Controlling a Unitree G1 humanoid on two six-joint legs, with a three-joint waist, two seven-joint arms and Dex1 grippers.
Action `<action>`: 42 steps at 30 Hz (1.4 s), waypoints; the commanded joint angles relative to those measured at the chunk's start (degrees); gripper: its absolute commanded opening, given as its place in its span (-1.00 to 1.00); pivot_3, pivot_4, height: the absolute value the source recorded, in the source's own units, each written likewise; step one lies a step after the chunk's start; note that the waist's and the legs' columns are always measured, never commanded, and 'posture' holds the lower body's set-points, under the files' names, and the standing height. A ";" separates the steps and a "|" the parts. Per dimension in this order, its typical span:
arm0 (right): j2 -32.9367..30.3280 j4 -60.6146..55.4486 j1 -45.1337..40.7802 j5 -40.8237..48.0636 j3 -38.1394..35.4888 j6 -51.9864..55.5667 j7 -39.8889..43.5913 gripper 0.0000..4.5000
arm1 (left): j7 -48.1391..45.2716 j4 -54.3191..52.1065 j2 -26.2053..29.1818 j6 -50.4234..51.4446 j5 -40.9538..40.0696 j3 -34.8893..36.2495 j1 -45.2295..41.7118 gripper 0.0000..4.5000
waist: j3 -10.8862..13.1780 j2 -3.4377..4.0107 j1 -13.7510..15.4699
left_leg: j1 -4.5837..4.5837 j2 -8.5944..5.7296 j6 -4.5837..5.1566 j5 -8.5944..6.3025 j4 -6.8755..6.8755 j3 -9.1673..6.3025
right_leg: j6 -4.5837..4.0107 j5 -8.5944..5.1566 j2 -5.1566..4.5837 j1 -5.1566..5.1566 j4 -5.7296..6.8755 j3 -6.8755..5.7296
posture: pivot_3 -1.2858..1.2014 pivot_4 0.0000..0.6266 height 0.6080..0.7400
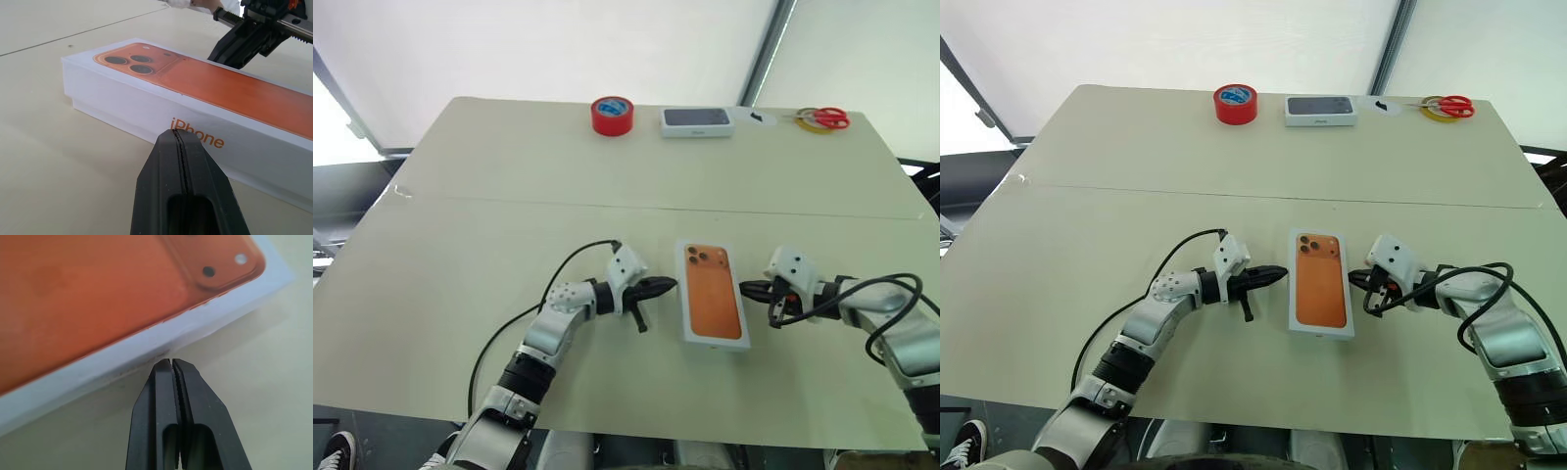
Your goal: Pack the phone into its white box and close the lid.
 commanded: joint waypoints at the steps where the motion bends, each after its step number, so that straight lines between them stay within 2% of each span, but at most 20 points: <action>1: 0.36 1.68 -3.27 2.14 -3.82 -0.49 -0.09 -0.97 | 0.50 -3.50 0.04 0.63 -2.70 2.76 -0.11 -1.00 | 0.00 0.00 -0.02 | 0.00 0.00 0.00 0.00 0.00 0.00 | 0.00 0.00 0.00 0.00 0.00 0.00 | 0.03 -0.52 1.00; 3: 0.97 2.59 -4.43 5.10 -5.79 1.22 0.66 -0.97 | 1.44 -4.78 -0.99 2.40 -5.11 4.59 -1.48 -1.00 | 0.01 0.00 -0.03 | 0.00 0.00 -0.01 0.01 0.00 0.00 | 0.00 0.00 0.00 -0.01 0.00 0.00 | 0.03 -0.52 1.00; 5: 1.61 1.84 -4.96 11.40 -9.11 7.73 1.79 -0.97 | 2.85 -5.33 -2.36 4.41 -6.87 6.07 -3.65 -1.00 | 0.02 -0.01 0.18 | -0.01 0.01 -0.01 0.01 0.00 -0.02 | 0.00 0.00 0.00 -0.01 0.00 -0.01 | 0.03 -0.52 1.00; 8: 0.52 -2.21 -1.99 20.45 -13.31 15.02 6.48 -0.97 | 4.83 -3.54 -5.18 5.86 -8.68 7.96 -7.44 -1.00 | 0.03 -0.04 0.55 | -0.02 -0.01 -0.01 0.00 0.02 -0.02 | 0.01 0.00 -0.01 0.05 -0.02 -0.02 | 0.03 -0.52 1.00; 11: -0.57 -7.23 1.87 26.09 -14.52 19.03 9.97 -0.97 | 5.56 2.00 -6.96 3.02 -5.41 6.21 -10.54 -1.00 | 0.03 -0.03 0.85 | -0.01 -0.02 0.03 -0.02 0.03 -0.02 | 0.01 0.00 0.00 0.06 -0.05 -0.02 | 0.03 -0.52 1.00; 13: -1.64 -10.17 4.62 24.30 -11.71 17.88 10.83 -0.97 | 5.65 6.35 -7.56 2.40 -2.33 3.65 -11.92 -1.00 | 0.02 -0.01 0.76 | 0.00 -0.01 0.03 -0.02 0.02 -0.01 | 0.01 0.01 0.03 0.06 -0.05 -0.02 | 0.03 -0.52 1.00; 15: -2.89 -11.35 7.30 16.85 -6.18 12.03 10.30 -0.97 | 5.31 10.60 -7.38 6.09 -0.08 1.11 -13.03 -1.00 | 0.02 -0.02 0.49 | 0.03 -0.01 0.04 -0.02 0.02 -0.01 | 0.01 0.00 0.06 0.06 -0.04 -0.02 | 0.03 -0.52 1.00; 18: -3.51 -7.94 8.03 5.58 0.87 5.01 5.66 -0.97 | 4.05 14.66 -4.27 6.97 6.24 -4.55 -12.68 -1.00 | -0.07 -0.09 0.05 | 0.03 -0.01 0.04 -0.02 0.01 -0.02 | 0.04 -0.01 0.11 0.05 -0.03 -0.02 | 0.03 -0.52 1.00; 20: -2.09 -6.51 6.49 5.86 0.86 6.82 3.68 -0.97 | 3.83 14.42 -2.96 6.75 6.73 -4.64 -11.77 -1.00 | -0.69 -0.44 -0.12 | 0.29 0.01 0.04 -0.02 -0.03 -0.02 | 0.04 -0.02 0.14 0.30 -0.09 -0.02 | 0.03 -0.52 1.00; 21: -1.25 -6.69 5.39 10.51 -0.70 12.24 3.97 -1.00 | 3.48 13.38 -2.57 7.73 5.61 -3.62 -11.44 -0.77 | -0.81 -0.64 -0.28 | 0.49 0.02 0.03 -0.03 -0.12 -0.02 | 0.03 -0.03 0.15 0.48 -0.15 -0.02 | 0.03 -0.52 1.00; 23: -0.46 -8.30 4.06 18.58 -3.54 20.08 5.57 -0.77 | 2.48 11.20 -1.96 9.15 3.58 -1.94 -10.92 -0.44 | -0.82 -0.72 -0.30 | 0.82 0.09 0.01 -0.05 -0.18 -0.05 | 0.02 -0.03 0.13 0.87 -0.29 -0.01 | 0.03 -0.52 1.00; 24: -0.20 -8.75 3.67 18.14 -3.62 19.02 5.23 -0.64 | 3.89 9.75 -1.58 8.23 3.79 -0.89 -10.48 -0.23 | -0.82 -0.70 -0.27 | 0.93 0.10 0.01 -0.05 -0.18 -0.06 | 0.01 -0.03 0.09 1.00 -0.36 -0.01 | 0.03 -0.52 1.00; 26: 1.88 -7.70 -0.14 18.28 -5.03 17.98 2.67 -0.24 | 7.96 2.98 1.48 3.87 3.67 4.42 -8.44 0.19 | -0.78 -0.65 -0.63 | 1.04 0.11 -0.01 -0.07 -0.26 -0.10 | -0.01 -0.03 0.02 1.09 -0.45 0.00 | 0.03 -0.52 1.00; 28: 3.95 -6.72 -3.62 20.98 -7.62 17.80 2.19 0.22 | 10.32 -4.55 4.89 6.99 1.63 9.39 -5.99 0.67 | -0.71 -0.47 -1.48 | 0.91 0.13 -0.02 -0.06 -0.46 -0.09 | -0.02 -0.03 0.00 0.89 -0.54 0.01 | 0.03 -0.52 1.00; 29: 4.59 -6.02 -4.97 22.80 -8.76 19.69 1.95 0.23 | 11.40 -7.23 6.32 7.51 1.71 10.67 -4.65 0.89 | -0.71 -0.47 -1.52 | 0.61 0.13 -0.11 0.00 -0.55 -0.09 | -0.02 -0.02 0.00 0.54 -0.50 0.01 | 0.03 -0.52 1.00; 30: 4.64 -5.43 -5.67 23.15 -9.15 19.68 2.26 0.23 | 13.62 -9.86 8.38 7.26 4.07 11.23 -2.82 0.89 | -0.71 -0.47 -1.45 | 0.36 0.12 -0.25 0.09 -0.62 -0.09 | -0.02 -0.01 0.01 0.25 -0.50 0.01 | 0.03 -0.52 1.00; 32: 4.17 -3.85 -6.65 22.77 -9.49 18.70 3.16 0.23 | 11.55 -14.58 15.11 12.96 4.88 11.70 0.96 0.89 | -0.70 -0.44 -1.15 | 0.03 0.07 -0.66 0.36 -0.78 -0.08 | -0.03 0.00 0.03 -0.16 -0.46 0.00 | 0.03 -0.52 1.00; 34: 3.11 -2.16 -7.13 22.30 -9.21 18.02 5.09 0.23 | 7.22 -19.01 19.40 15.10 -1.07 16.10 5.72 0.89 | -0.72 -0.40 -1.10 | 0.03 0.04 -0.67 0.36 -0.89 -0.09 | -0.03 -0.01 0.03 -0.12 -0.56 -0.02 | 0.03 -0.52 1.00; 38: 1.62 0.75 -7.17 20.61 -8.36 15.03 8.57 0.23 | 2.81 -25.34 23.15 17.95 -12.61 26.60 13.58 0.89 | -0.61 -0.37 -1.00 | 0.01 -0.05 -0.32 0.16 -0.80 -0.01 | -0.03 0.00 -0.15 -0.01 -0.76 -0.02 | 0.03 -0.52 1.00; 42: 0.15 5.24 -7.88 17.01 -8.34 9.89 9.95 0.23 | 5.84 -30.50 25.77 23.31 -16.44 34.00 20.02 0.89 | -0.53 -0.28 -1.35 | 0.15 -0.05 -0.15 0.06 -0.72 -0.03 | -0.01 0.02 -0.21 0.13 -0.71 -0.01 | 0.03 -0.52 1.00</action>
